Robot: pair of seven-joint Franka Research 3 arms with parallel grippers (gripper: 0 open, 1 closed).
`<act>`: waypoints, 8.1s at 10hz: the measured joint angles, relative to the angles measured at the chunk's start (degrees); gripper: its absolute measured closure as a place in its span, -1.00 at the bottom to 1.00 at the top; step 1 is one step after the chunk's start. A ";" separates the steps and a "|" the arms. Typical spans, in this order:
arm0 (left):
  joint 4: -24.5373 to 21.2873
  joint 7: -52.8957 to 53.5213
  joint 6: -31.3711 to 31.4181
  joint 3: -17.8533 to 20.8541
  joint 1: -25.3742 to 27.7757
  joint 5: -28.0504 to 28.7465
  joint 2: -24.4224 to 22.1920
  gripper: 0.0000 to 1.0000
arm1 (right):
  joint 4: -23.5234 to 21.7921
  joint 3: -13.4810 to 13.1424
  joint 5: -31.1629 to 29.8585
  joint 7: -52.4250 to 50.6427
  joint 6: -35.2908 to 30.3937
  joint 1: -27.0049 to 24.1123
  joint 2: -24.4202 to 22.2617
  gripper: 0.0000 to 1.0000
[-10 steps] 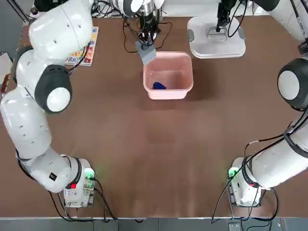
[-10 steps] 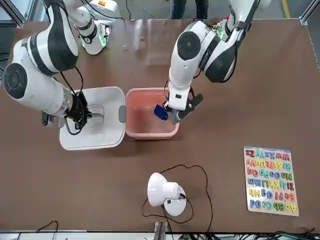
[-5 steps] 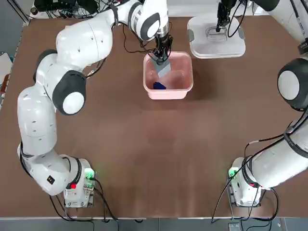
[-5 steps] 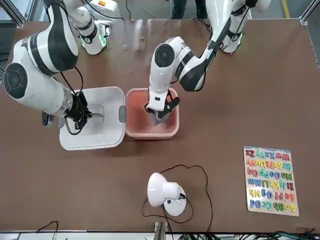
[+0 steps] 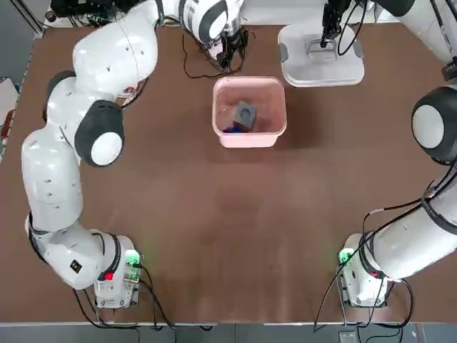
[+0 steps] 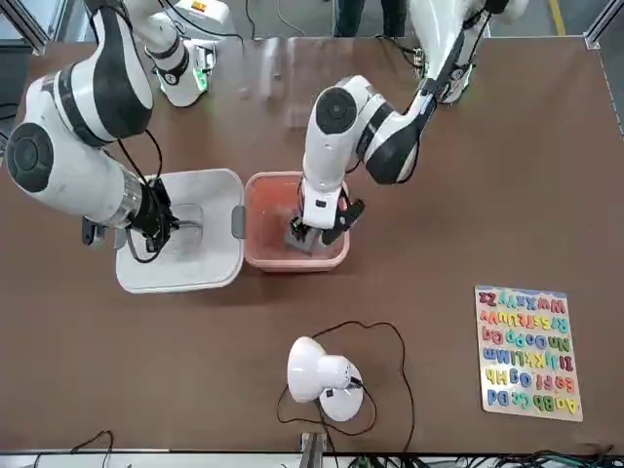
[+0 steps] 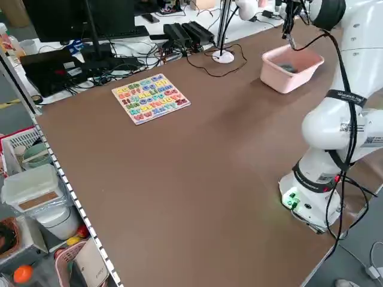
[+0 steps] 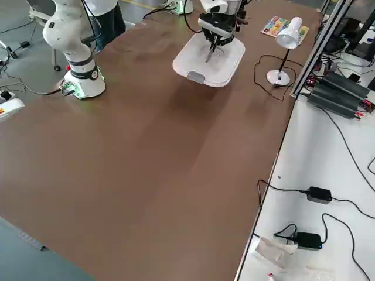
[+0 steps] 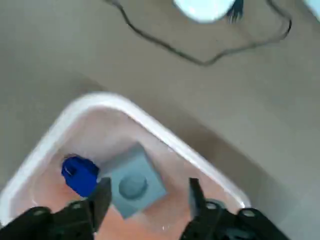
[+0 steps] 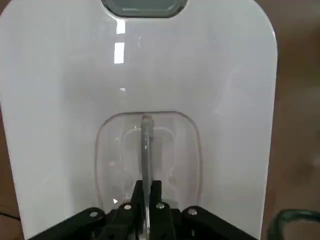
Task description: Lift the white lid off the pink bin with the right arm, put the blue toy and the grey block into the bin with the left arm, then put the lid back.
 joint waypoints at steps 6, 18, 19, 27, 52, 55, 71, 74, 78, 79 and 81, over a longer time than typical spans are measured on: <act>0.25 16.34 -18.01 0.53 19.39 -0.25 -10.35 -1.00 | 0.80 1.18 0.10 6.97 2.29 5.72 0.91 0.86; -9.17 84.50 -30.39 6.31 32.56 -5.69 -31.32 -1.00 | 1.12 1.76 3.22 16.54 17.20 20.29 12.41 0.86; -9.24 84.29 -30.39 6.33 32.62 -5.69 -30.95 -1.00 | 1.13 1.77 3.24 17.27 17.44 20.82 13.18 0.86; -8.14 83.83 -30.06 6.64 33.34 -5.69 -28.30 -1.00 | 1.18 1.70 3.61 21.28 19.40 22.96 15.00 0.86; -7.72 80.79 -30.07 6.47 33.07 -5.69 -28.27 -1.00 | 1.10 1.79 4.08 22.68 17.40 23.77 15.34 0.86; -7.72 80.79 -30.07 6.54 33.13 -5.69 -28.27 -1.00 | 1.10 1.79 4.08 22.88 17.35 23.80 15.34 0.86; -7.29 80.78 -30.07 6.58 33.12 -5.69 -28.27 -1.00 | 3.12 -2.43 3.38 23.94 12.46 23.48 13.63 -1.00; -7.21 80.78 -30.07 6.59 33.14 -5.69 -28.28 -1.00 | 4.38 -5.28 -2.20 20.12 9.63 22.99 8.70 -1.00; -7.02 80.78 -30.07 6.63 33.21 -5.69 -28.31 -1.00 | 5.23 -5.95 -4.38 -11.07 -2.83 17.24 1.93 -1.00; -7.00 80.79 -30.07 6.64 33.23 -5.69 -28.31 -1.00 | 5.37 -6.07 -4.56 -21.15 -6.14 14.55 -0.07 -1.00; -6.93 80.79 -30.07 6.63 33.21 -5.69 -28.30 -1.00 | 5.44 -6.22 -6.26 -40.86 -11.44 8.81 -3.49 -1.00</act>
